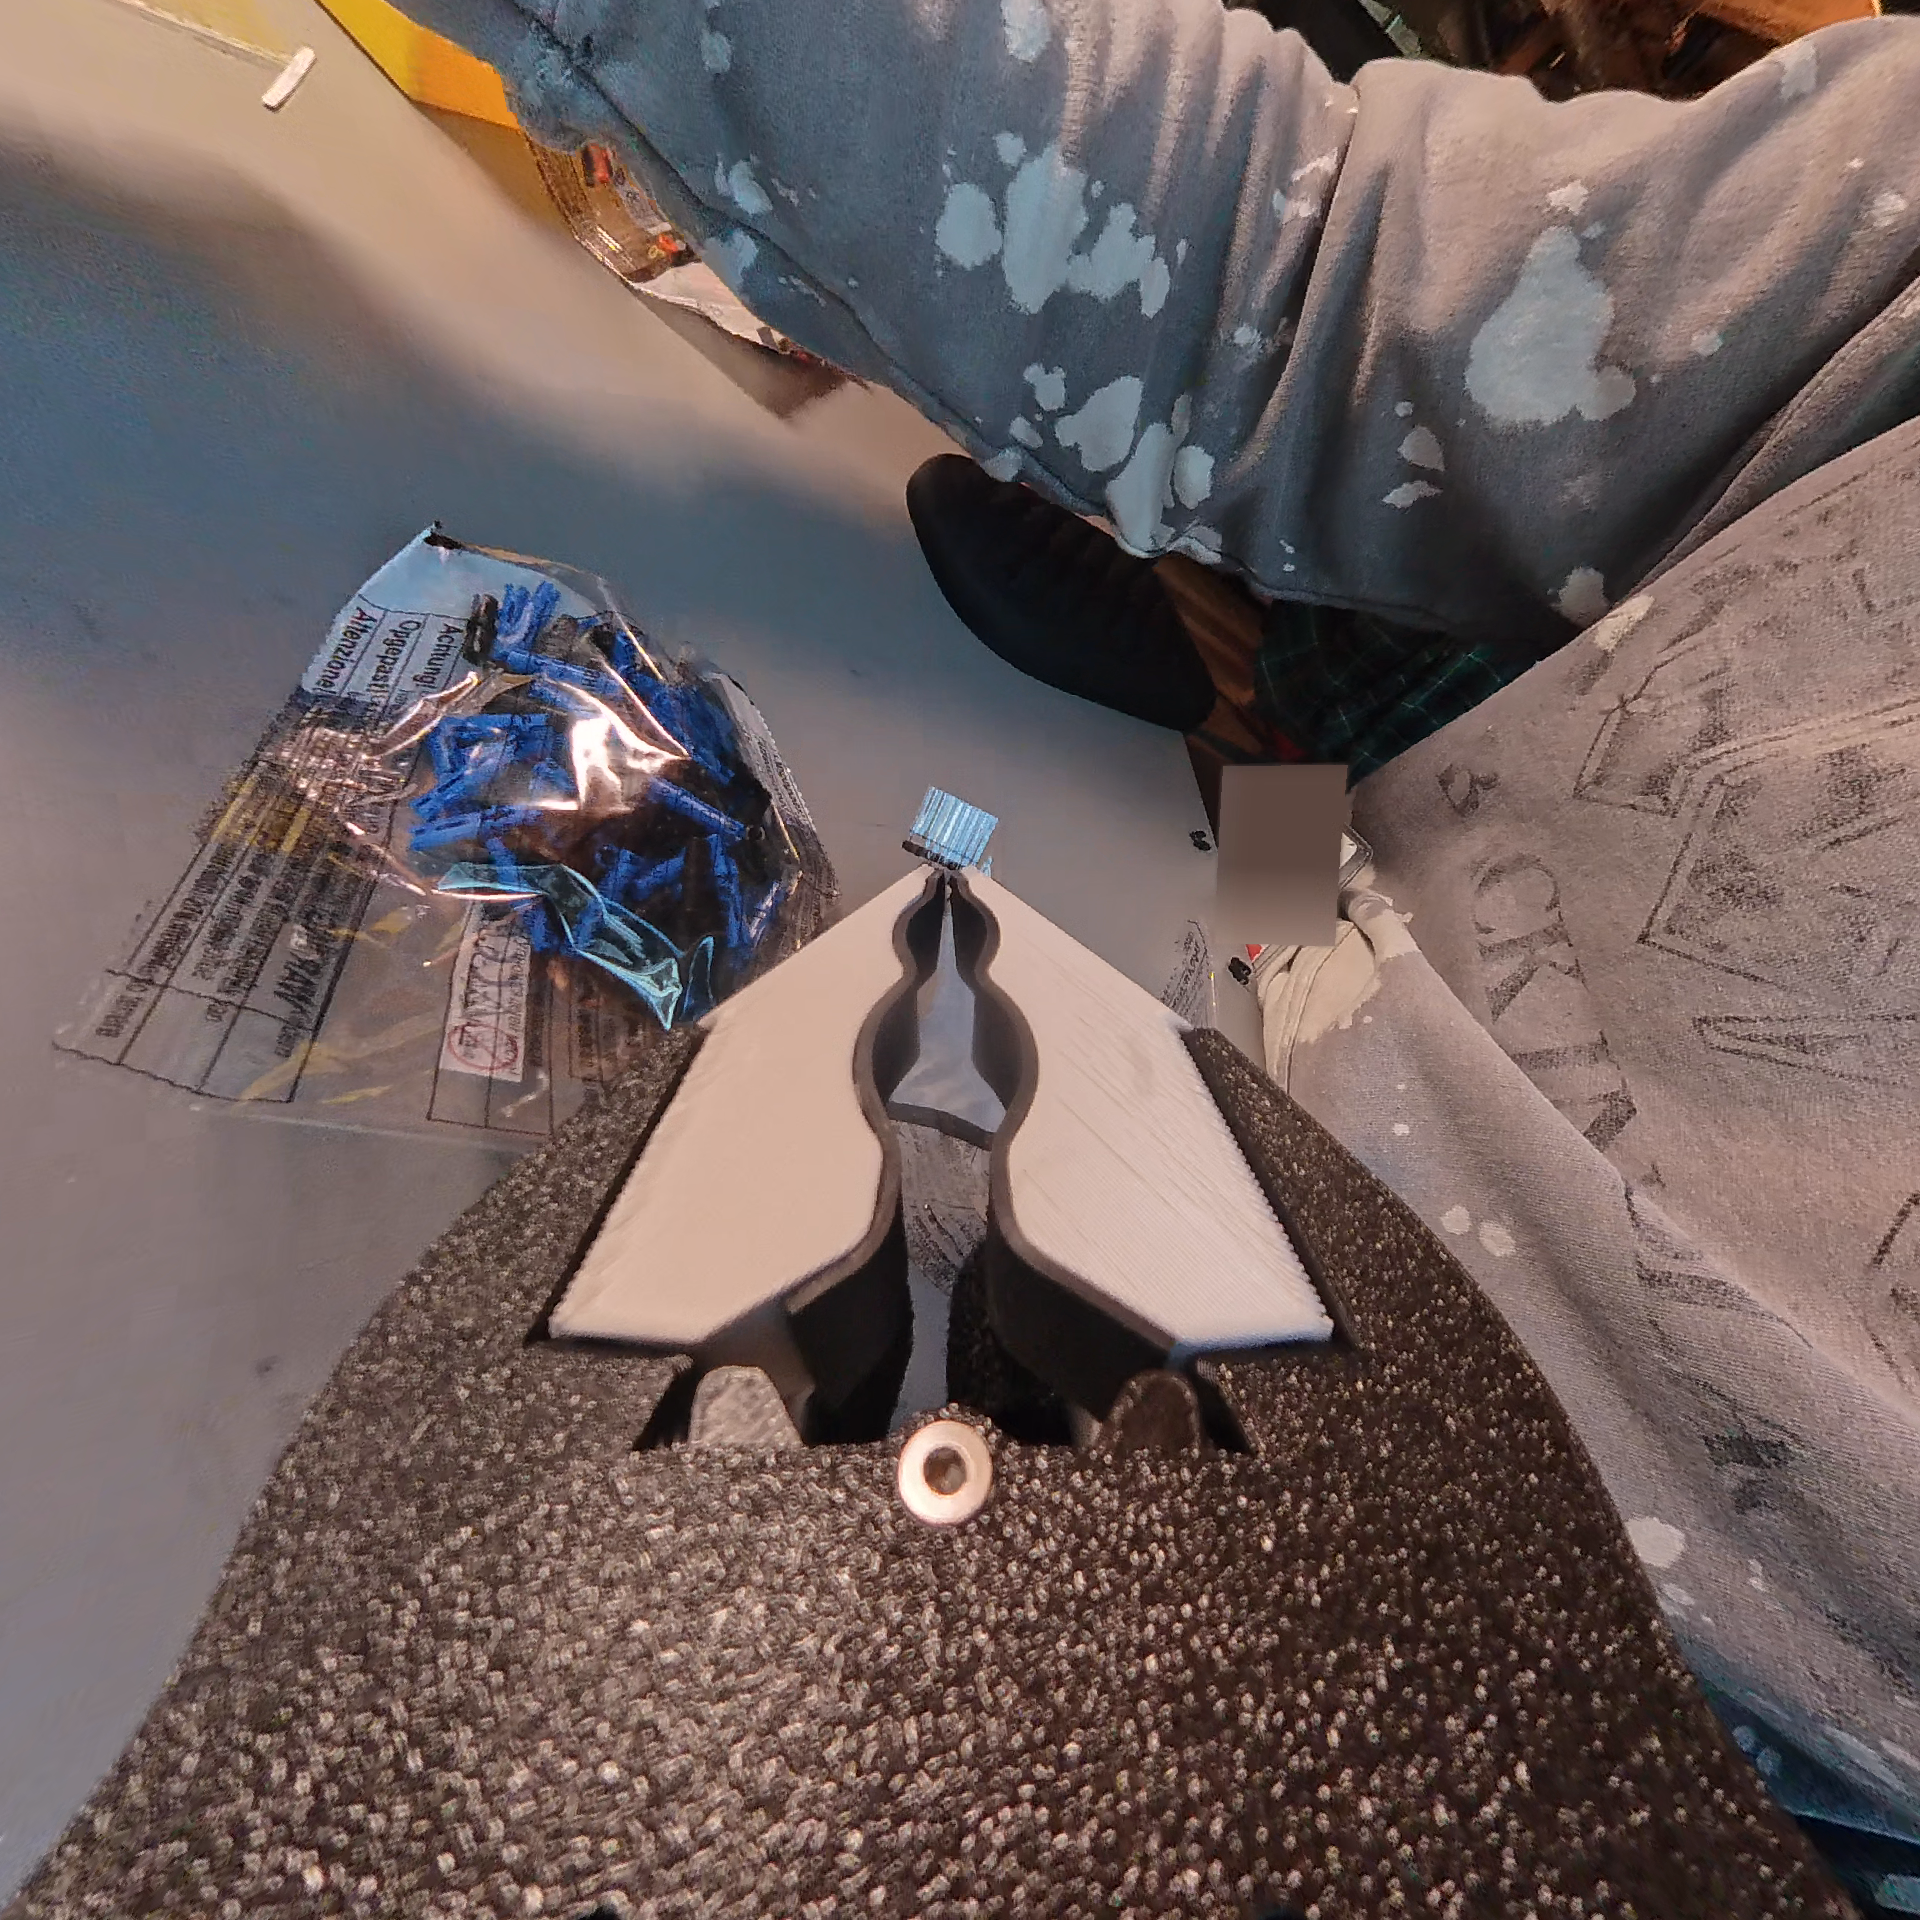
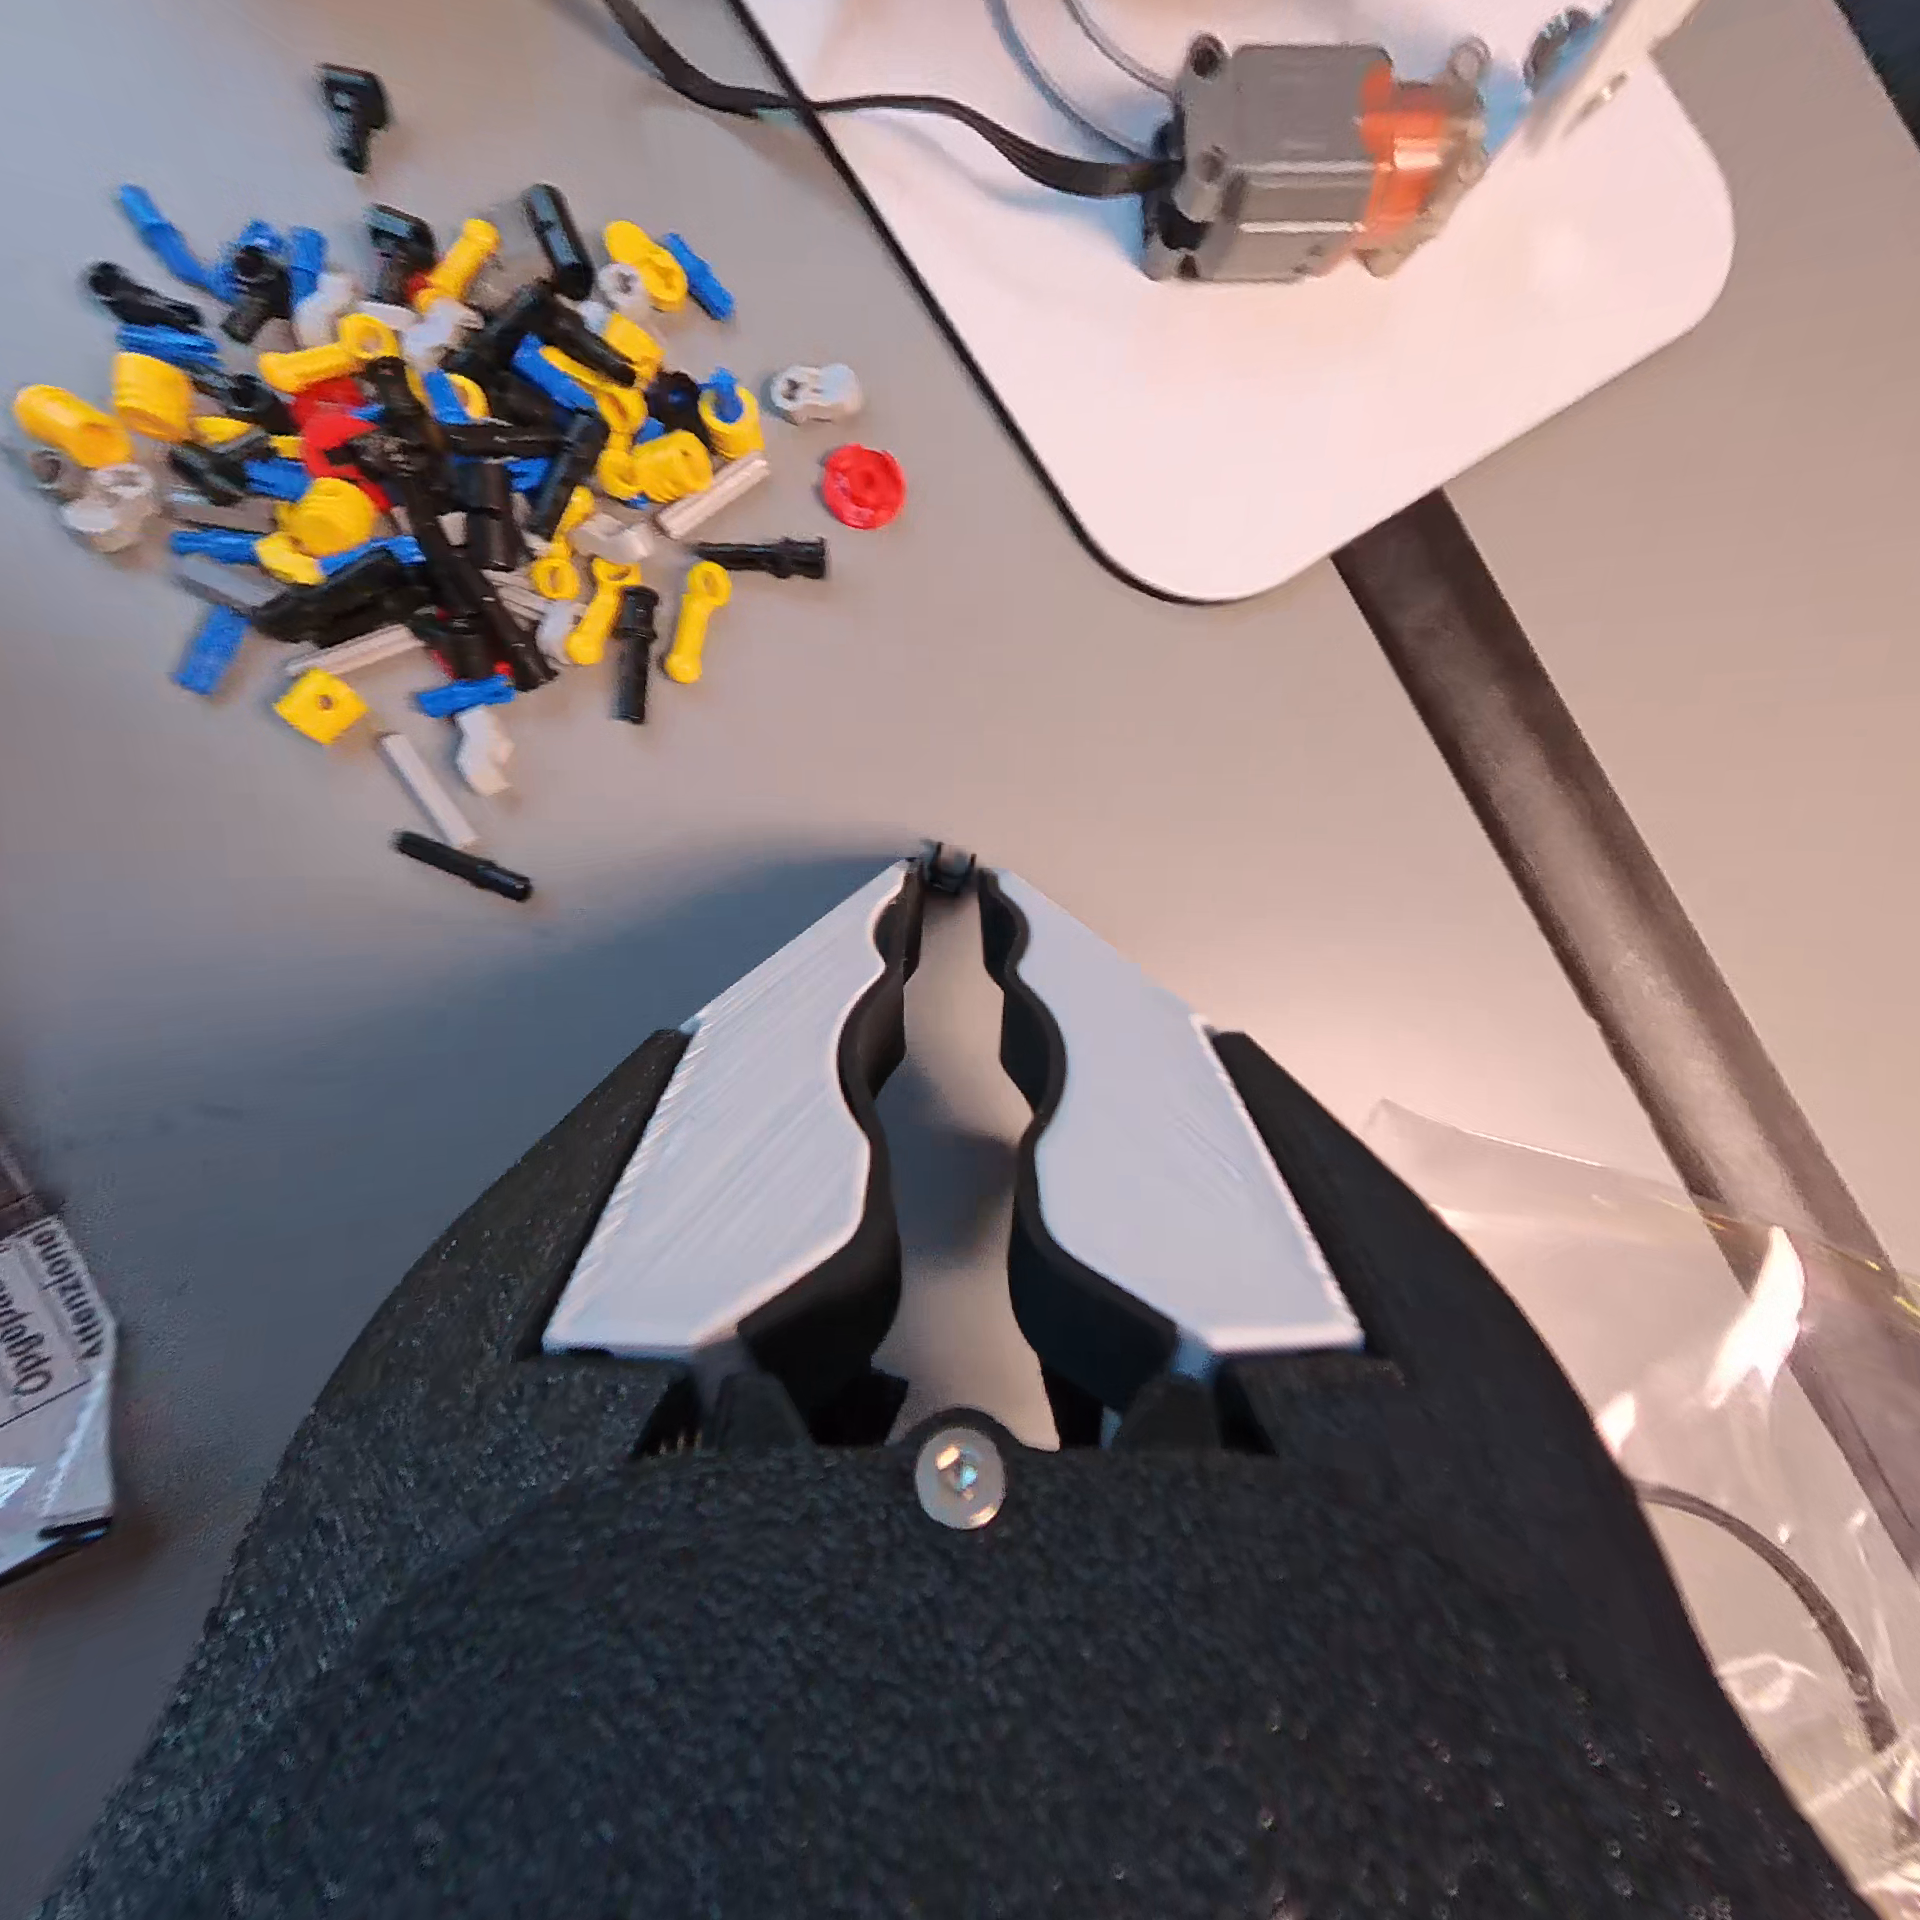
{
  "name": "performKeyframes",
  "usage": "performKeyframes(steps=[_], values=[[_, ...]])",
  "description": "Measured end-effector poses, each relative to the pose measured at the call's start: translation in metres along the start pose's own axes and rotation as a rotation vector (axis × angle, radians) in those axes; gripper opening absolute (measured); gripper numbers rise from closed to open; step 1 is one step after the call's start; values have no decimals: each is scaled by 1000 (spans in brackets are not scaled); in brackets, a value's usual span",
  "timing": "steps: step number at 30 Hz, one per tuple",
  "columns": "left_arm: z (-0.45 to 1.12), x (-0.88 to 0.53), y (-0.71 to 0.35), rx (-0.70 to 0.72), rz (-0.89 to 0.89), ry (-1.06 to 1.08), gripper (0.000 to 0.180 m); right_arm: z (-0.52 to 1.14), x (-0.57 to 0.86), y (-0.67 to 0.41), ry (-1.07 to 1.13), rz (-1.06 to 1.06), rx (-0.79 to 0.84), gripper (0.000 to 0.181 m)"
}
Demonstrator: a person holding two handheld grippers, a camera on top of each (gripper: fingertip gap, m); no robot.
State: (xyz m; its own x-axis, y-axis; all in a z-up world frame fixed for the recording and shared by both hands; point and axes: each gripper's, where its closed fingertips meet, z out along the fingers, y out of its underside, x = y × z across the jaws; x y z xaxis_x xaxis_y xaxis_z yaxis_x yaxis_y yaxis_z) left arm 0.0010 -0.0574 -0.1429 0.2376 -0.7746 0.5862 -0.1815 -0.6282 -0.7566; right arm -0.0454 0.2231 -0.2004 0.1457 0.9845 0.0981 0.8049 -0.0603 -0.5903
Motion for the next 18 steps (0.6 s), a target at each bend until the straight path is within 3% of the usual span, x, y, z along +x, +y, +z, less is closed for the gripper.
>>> performKeyframes(steps=[2, 5, 14, 18], values=[[0, 0, 0, 1, 0, -3, 0, -1, 8, -2, 20, 39, 28, 26], [-1, 0, -1, 5, 3, -3, 0, -19, 8, -10, 47, 49, 100, 33], [0, 1, -2, 8, 12, -5, 0, -117, -123, 21, -199, -141, 193, 25], [-2, 0, -3, 17, 11, -12, 0, -165, -219, 70, -385, -236, 115, 24]])
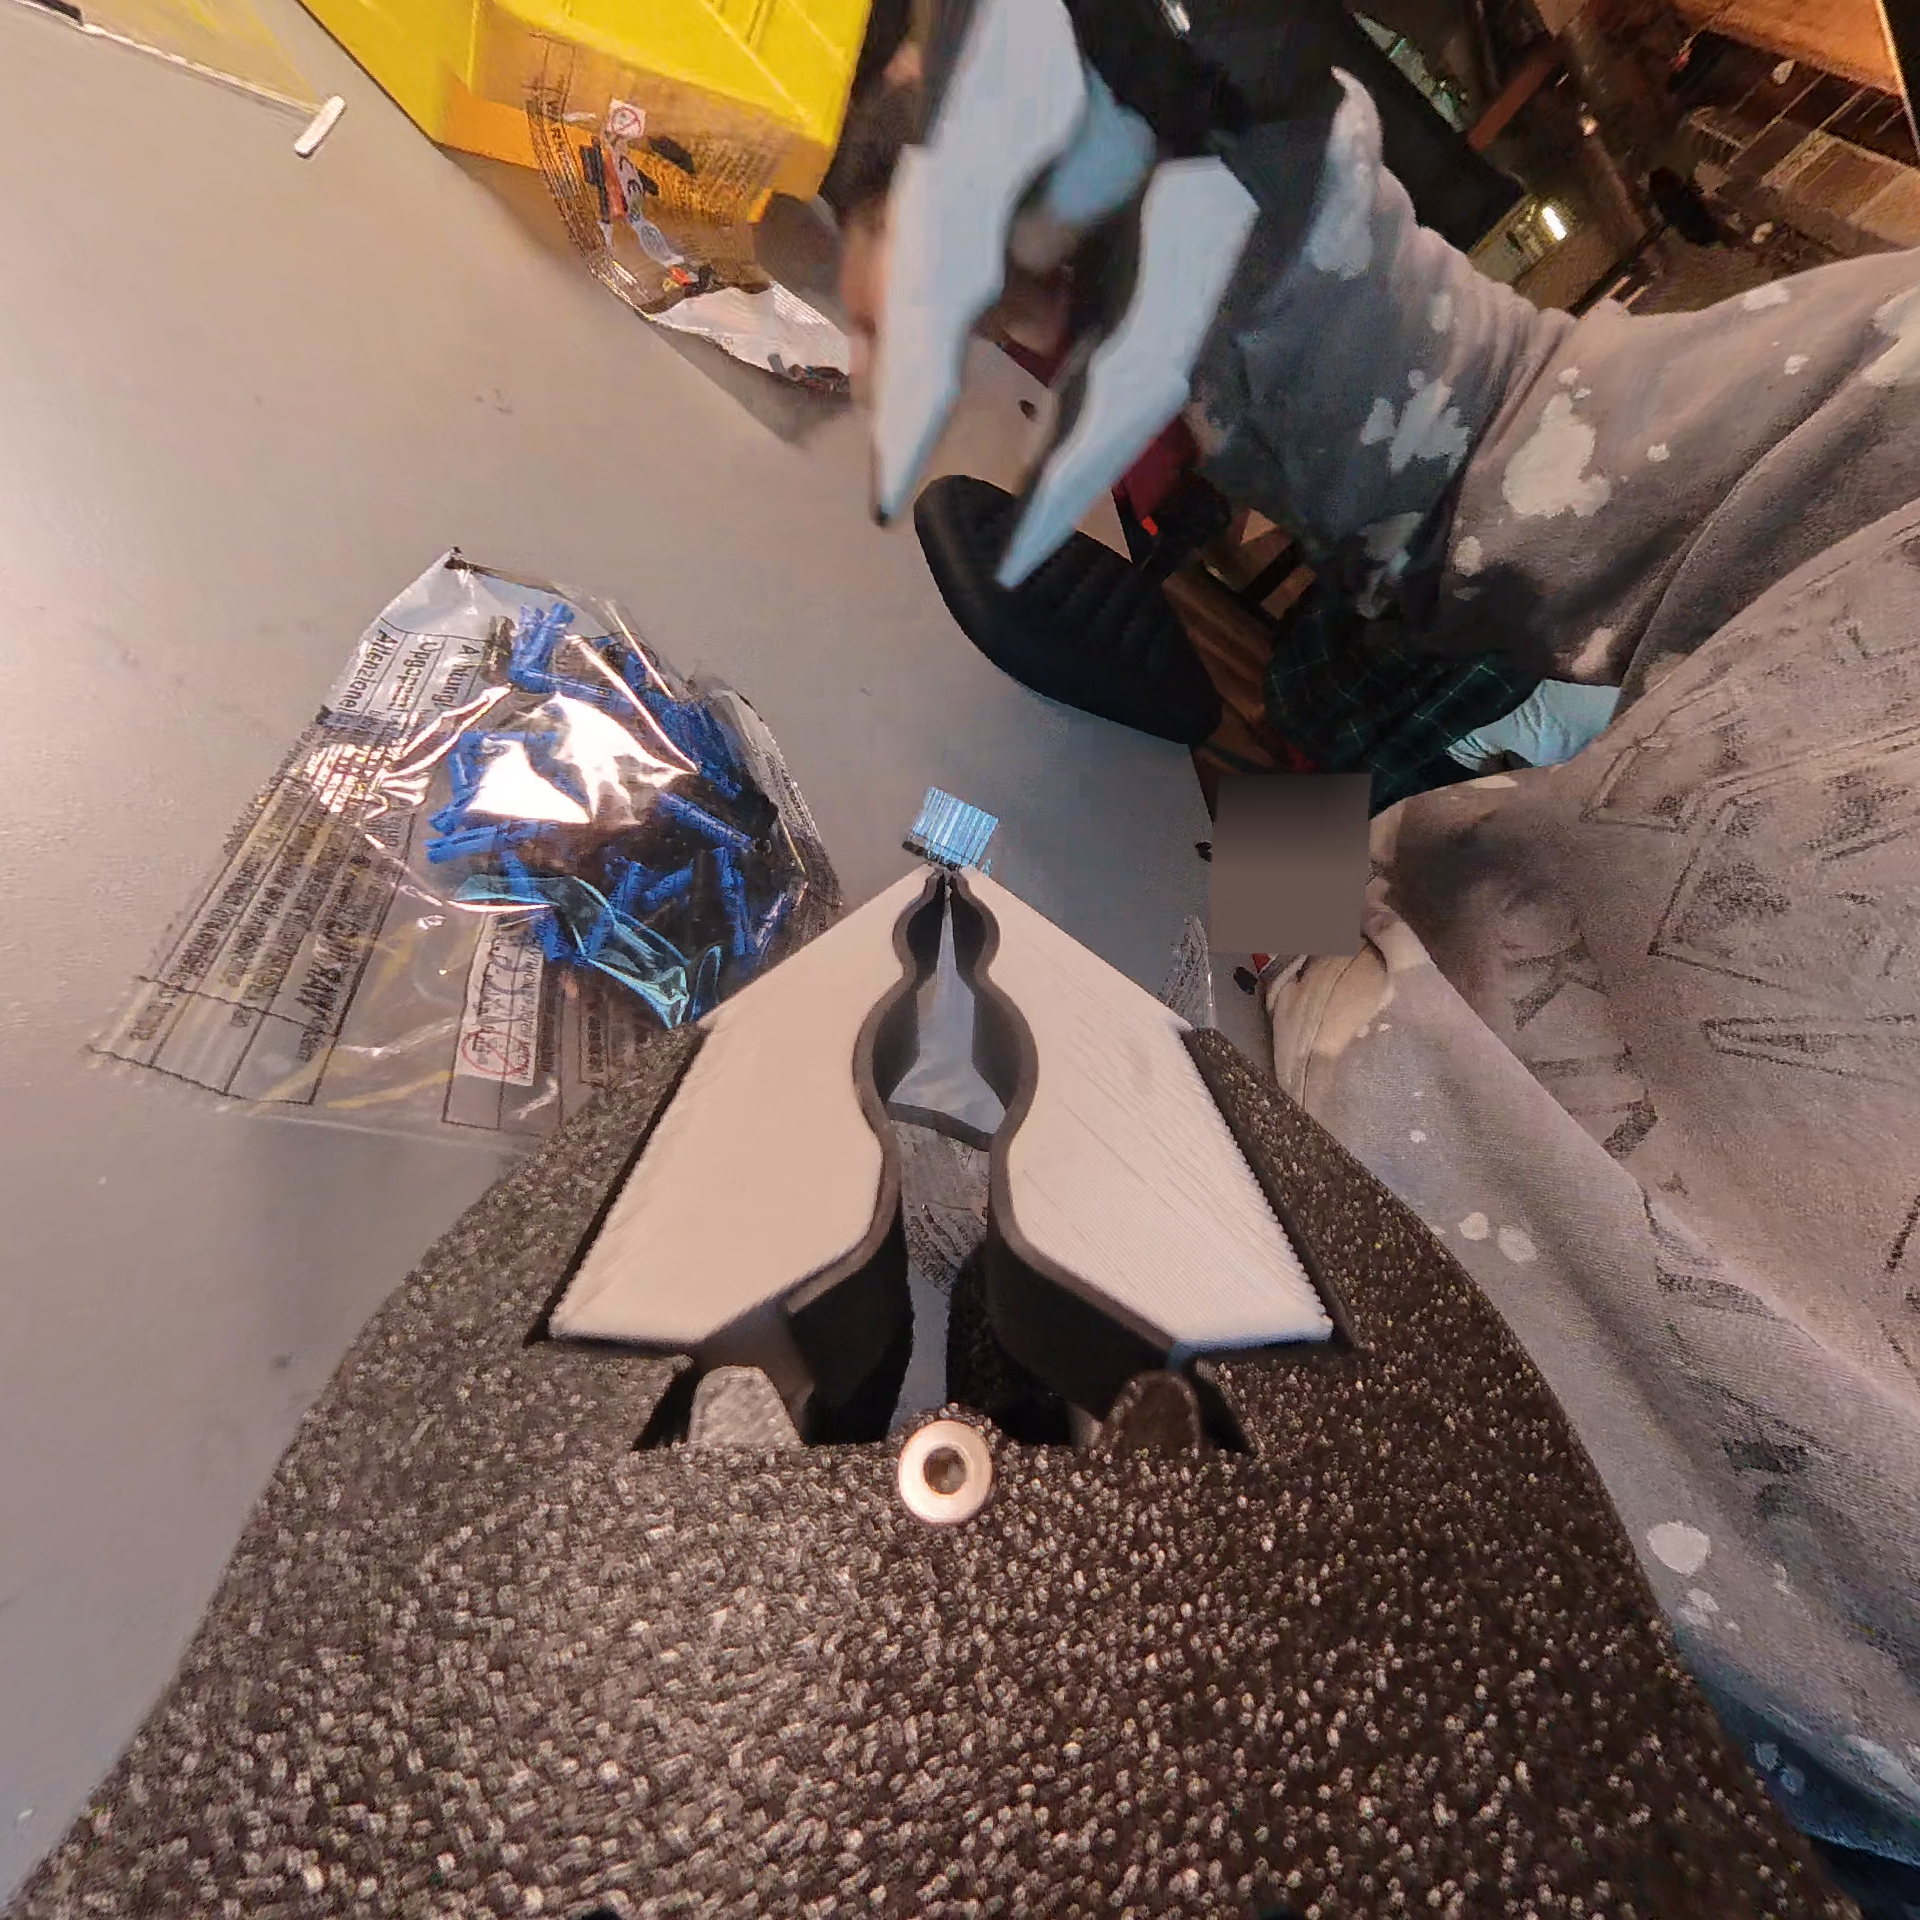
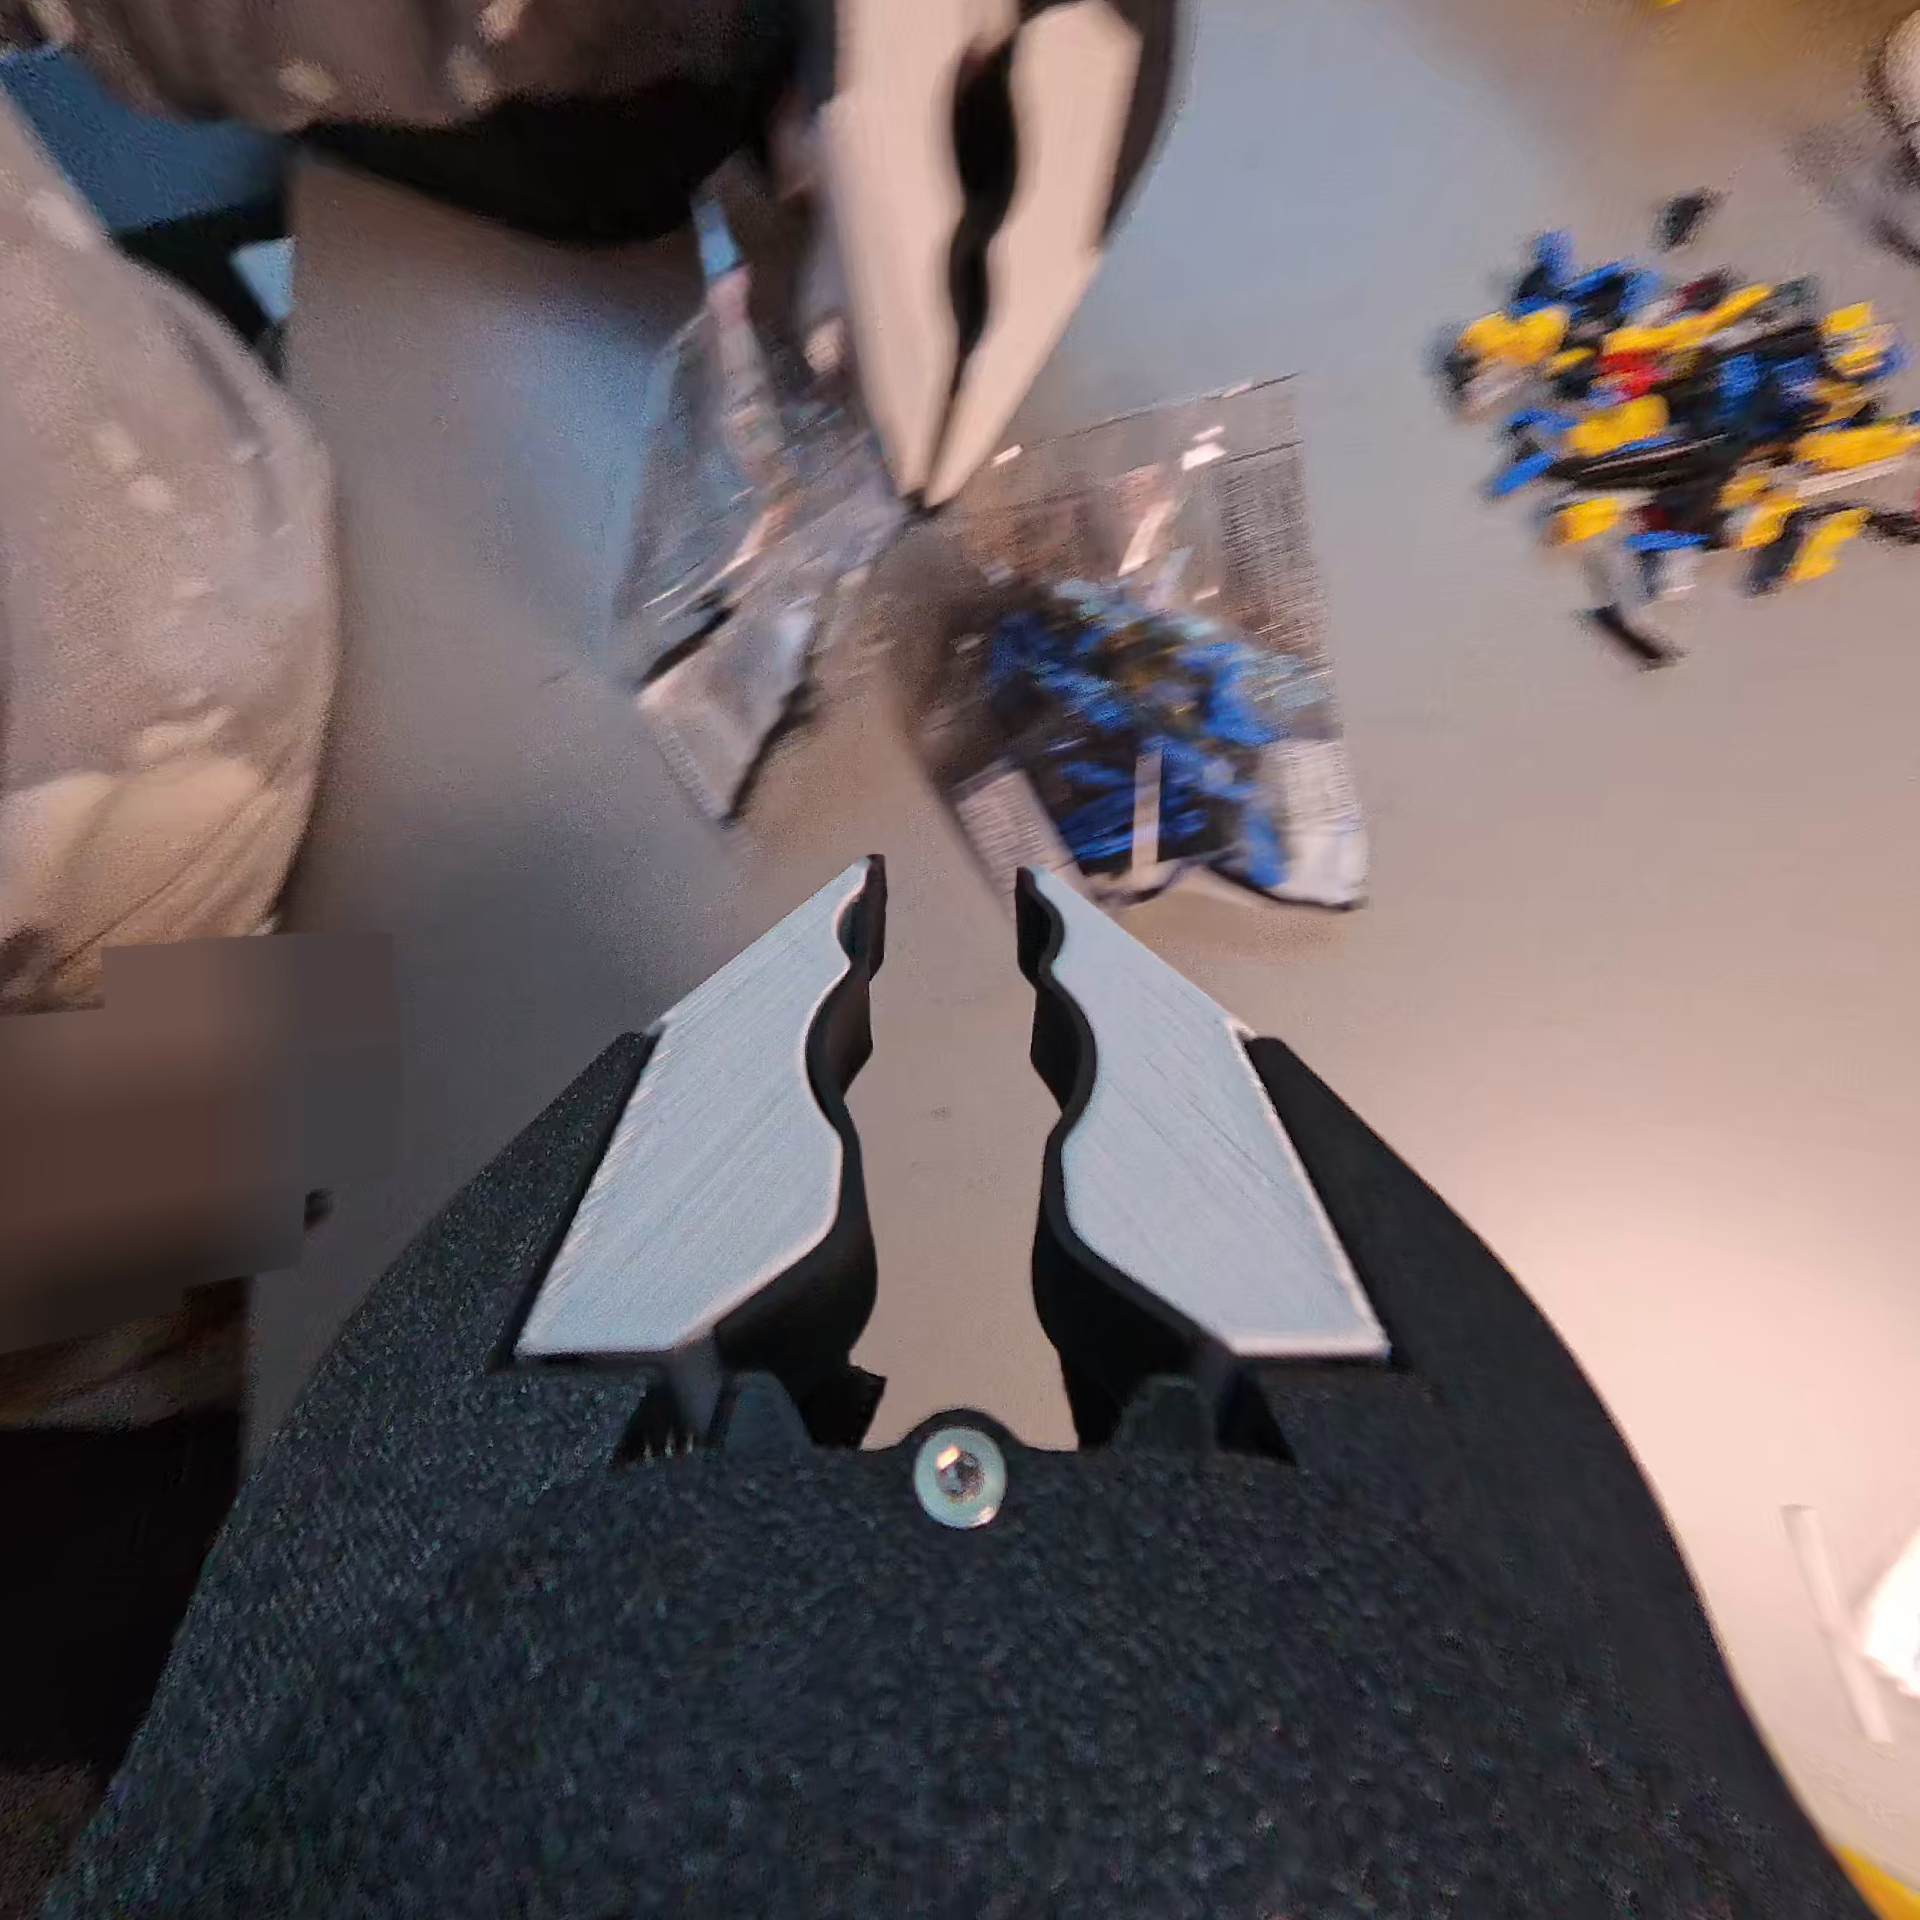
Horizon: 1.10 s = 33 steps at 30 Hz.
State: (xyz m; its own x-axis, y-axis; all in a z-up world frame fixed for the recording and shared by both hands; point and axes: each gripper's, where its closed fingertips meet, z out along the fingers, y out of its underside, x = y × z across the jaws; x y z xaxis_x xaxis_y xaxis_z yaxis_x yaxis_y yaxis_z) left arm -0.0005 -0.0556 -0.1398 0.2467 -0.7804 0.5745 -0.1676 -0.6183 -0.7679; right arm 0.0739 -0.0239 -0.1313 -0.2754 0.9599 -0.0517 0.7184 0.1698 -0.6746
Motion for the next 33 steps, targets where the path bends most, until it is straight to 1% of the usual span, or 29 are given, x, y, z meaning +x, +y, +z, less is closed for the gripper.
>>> performKeyframes(steps=[4, 6, 9, 12, 14, 19, 21, 24, 31, 33], values=[[0, -1, 0, 5, -3, -1, 0, -4, -101, 57, -116, -29, -226, 25], [0, -2, 1, 1, -6, -2, 0, -6, -139, 77, -146, 9, -274, 24], [1, -2, 2, -6, -4, -5, 0, -3, -174, 97, -134, 45, -297, 22], [2, -2, 2, -10, -3, -9, 0, 4, -185, 110, -75, 69, -290, 21], [3, -2, 3, -12, -2, -11, 0, 7, -182, 109, -13, 78, -246, 18], [6, -2, 5, -21, -2, -13, 0, 11, -176, 106, 60, 88, -191, 13], [6, -2, 5, -22, -2, -13, 0, 11, -174, 105, 71, 93, -184, 9], [6, -2, 5, -22, 0, -16, 0, 12, -175, 103, 69, 87, -174, 8], [5, -2, 5, -23, 1, -19, 0, 31, -178, 60, 31, 35, -45, 8], [5, -2, 5, -24, 2, -20, 0, 41, -184, 52, 9, 10, -31, 8]])
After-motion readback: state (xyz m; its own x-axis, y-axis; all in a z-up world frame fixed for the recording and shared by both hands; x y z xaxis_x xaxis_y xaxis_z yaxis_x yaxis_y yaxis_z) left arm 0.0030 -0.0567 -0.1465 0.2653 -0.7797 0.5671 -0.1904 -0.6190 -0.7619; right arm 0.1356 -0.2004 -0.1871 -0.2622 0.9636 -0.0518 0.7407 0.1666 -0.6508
